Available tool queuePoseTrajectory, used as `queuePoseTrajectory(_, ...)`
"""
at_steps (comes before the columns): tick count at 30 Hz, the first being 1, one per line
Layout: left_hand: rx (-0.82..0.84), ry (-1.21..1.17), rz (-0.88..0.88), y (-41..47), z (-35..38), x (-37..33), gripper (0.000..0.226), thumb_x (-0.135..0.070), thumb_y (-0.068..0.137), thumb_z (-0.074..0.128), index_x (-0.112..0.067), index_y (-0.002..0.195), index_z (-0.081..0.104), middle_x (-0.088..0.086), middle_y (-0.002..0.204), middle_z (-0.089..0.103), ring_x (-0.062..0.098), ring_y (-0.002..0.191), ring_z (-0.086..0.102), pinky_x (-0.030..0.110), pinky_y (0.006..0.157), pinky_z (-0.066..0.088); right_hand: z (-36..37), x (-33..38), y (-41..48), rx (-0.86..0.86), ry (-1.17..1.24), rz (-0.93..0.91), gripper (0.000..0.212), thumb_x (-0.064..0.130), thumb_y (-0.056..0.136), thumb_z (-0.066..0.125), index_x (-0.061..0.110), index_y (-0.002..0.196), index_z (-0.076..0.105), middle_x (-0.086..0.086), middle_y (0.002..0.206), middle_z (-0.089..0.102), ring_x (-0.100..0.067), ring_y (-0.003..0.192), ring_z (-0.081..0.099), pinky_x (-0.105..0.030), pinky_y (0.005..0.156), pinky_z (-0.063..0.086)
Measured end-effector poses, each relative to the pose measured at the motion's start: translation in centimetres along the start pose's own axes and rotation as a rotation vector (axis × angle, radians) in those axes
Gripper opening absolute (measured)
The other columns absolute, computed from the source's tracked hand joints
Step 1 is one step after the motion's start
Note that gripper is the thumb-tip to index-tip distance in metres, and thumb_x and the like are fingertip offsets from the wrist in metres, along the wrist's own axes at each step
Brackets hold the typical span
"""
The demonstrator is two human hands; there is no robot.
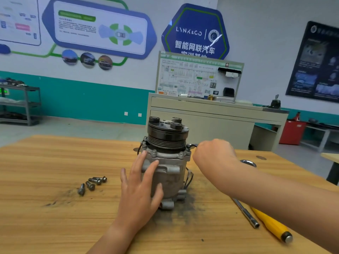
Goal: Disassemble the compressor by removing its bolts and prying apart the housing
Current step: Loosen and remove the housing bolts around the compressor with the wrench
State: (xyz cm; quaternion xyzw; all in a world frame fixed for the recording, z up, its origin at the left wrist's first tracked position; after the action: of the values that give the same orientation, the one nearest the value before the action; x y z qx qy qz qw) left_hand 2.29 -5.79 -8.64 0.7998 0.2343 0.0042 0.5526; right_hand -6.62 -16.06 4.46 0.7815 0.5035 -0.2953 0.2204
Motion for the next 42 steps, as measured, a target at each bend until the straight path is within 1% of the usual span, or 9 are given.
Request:
queuePoseTrajectory(8, -0.051, -0.169, -0.284, 0.4, -1.1, 2.1, 0.059, -0.045, 0.079, 0.040, -0.006, 0.122, 0.054, 0.012, 0.145, 0.029, 0.031, 0.130, 0.034, 0.057, 0.103, 0.032, 0.0, -1.1, -0.1, -0.022, -0.049, -0.063, 0.020, -0.003, 0.086, 0.051, 0.004, 0.104, 0.058, -0.007, 0.083, 0.052, -0.030, 0.090, 0.060, -0.033, 0.067, 0.049)
queuePoseTrajectory(11, -0.037, -0.217, -0.272, 0.1, -0.7, 1.9, 0.053, -0.048, 0.078, 0.043, -0.012, 0.115, 0.057, 0.001, 0.143, 0.028, 0.017, 0.129, 0.032, 0.052, 0.103, 0.032, 0.4, -1.0, -0.1, -0.030, -0.075, -0.067, 0.026, 0.002, 0.089, 0.050, 0.005, 0.113, 0.057, -0.006, 0.099, 0.054, -0.028, 0.090, 0.060, -0.033, 0.068, 0.050)
queuePoseTrajectory(17, -0.110, -0.315, -0.238, 0.3, -0.9, 3.5, 0.052, -0.026, 0.071, 0.078, -0.024, 0.115, 0.050, -0.008, 0.138, 0.026, -0.023, 0.123, 0.016, 0.018, 0.098, 0.024, 0.3, -1.5, 0.0, -0.049, -0.142, -0.092, 0.024, 0.002, 0.091, 0.044, 0.006, 0.110, 0.057, -0.003, 0.065, 0.036, -0.019, 0.056, 0.042, -0.027, 0.048, 0.039)
queuePoseTrajectory(20, -0.112, -0.282, -0.255, 0.4, -0.9, 3.6, 0.051, -0.015, 0.067, 0.080, -0.019, 0.113, 0.056, -0.006, 0.136, 0.029, -0.022, 0.121, 0.021, 0.022, 0.096, 0.027, 0.3, -1.7, 0.2, -0.038, -0.144, -0.086, 0.024, 0.002, 0.091, 0.043, 0.006, 0.110, 0.057, -0.002, 0.064, 0.036, -0.017, 0.050, 0.034, -0.026, 0.045, 0.033)
queuePoseTrajectory(24, -0.111, -0.253, -0.261, 0.5, -0.9, 3.1, 0.037, -0.009, 0.066, 0.081, -0.013, 0.100, 0.066, 0.000, 0.132, 0.037, 0.019, 0.111, 0.049, 0.039, 0.090, 0.039, 0.9, -1.6, 0.2, -0.005, -0.145, -0.079, 0.027, 0.002, 0.093, 0.041, 0.001, 0.119, 0.051, -0.005, 0.063, 0.031, -0.021, 0.059, 0.042, -0.027, 0.048, 0.038)
queuePoseTrajectory(26, -0.124, -0.257, -0.278, 0.4, -0.9, 2.8, 0.035, -0.006, 0.067, 0.080, -0.013, 0.098, 0.066, 0.000, 0.130, 0.038, 0.025, 0.106, 0.053, 0.038, 0.088, 0.039, 0.9, -1.7, 0.4, 0.015, -0.181, -0.075, 0.028, -0.001, 0.093, 0.043, 0.000, 0.120, 0.050, -0.005, 0.063, 0.032, -0.024, 0.065, 0.045, -0.028, 0.049, 0.039)
queuePoseTrajectory(31, -0.120, -0.290, -0.287, 0.4, -0.9, 2.5, 0.037, -0.008, 0.069, 0.078, -0.021, 0.100, 0.062, -0.003, 0.131, 0.036, 0.017, 0.108, 0.050, 0.028, 0.088, 0.033, 0.6, -3.4, 2.2, 0.011, -0.294, -0.086, 0.023, -0.001, 0.092, 0.043, 0.006, 0.112, 0.052, -0.002, 0.062, 0.039, -0.020, 0.053, 0.042, -0.029, 0.050, 0.041)
queuePoseTrajectory(37, -0.113, -0.312, -0.248, 0.3, -0.6, 2.4, 0.035, -0.006, 0.072, 0.077, -0.018, 0.101, 0.062, -0.002, 0.131, 0.037, -0.030, 0.109, 0.025, 0.006, 0.090, 0.026, 2.4, -5.5, 6.1, -0.079, -0.318, -0.075, 0.026, 0.004, 0.096, 0.036, 0.010, 0.120, 0.044, 0.003, 0.064, 0.039, -0.012, 0.052, 0.037, -0.024, 0.044, 0.025)
queuePoseTrajectory(42, -0.098, -0.314, -0.249, 0.5, -0.7, 2.9, 0.034, -0.011, 0.071, 0.078, -0.023, 0.098, 0.061, -0.006, 0.132, 0.035, -0.011, 0.108, 0.040, 0.000, 0.083, 0.031, 6.9, -3.6, 9.0, -0.144, -0.188, -0.117, 0.023, 0.009, 0.095, 0.044, 0.009, 0.118, 0.047, -0.005, 0.096, 0.062, -0.023, 0.085, 0.061, -0.030, 0.063, 0.041)
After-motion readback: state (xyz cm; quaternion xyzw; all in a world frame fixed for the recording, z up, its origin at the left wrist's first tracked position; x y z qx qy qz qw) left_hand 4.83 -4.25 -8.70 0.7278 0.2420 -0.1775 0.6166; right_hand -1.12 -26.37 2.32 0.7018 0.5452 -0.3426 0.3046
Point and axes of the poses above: each hand's wrist, its own y-axis towards the middle knuckle, its own z-axis out of the palm, x = y × z, the point moved 3 cm from there along y, towards the middle knuckle
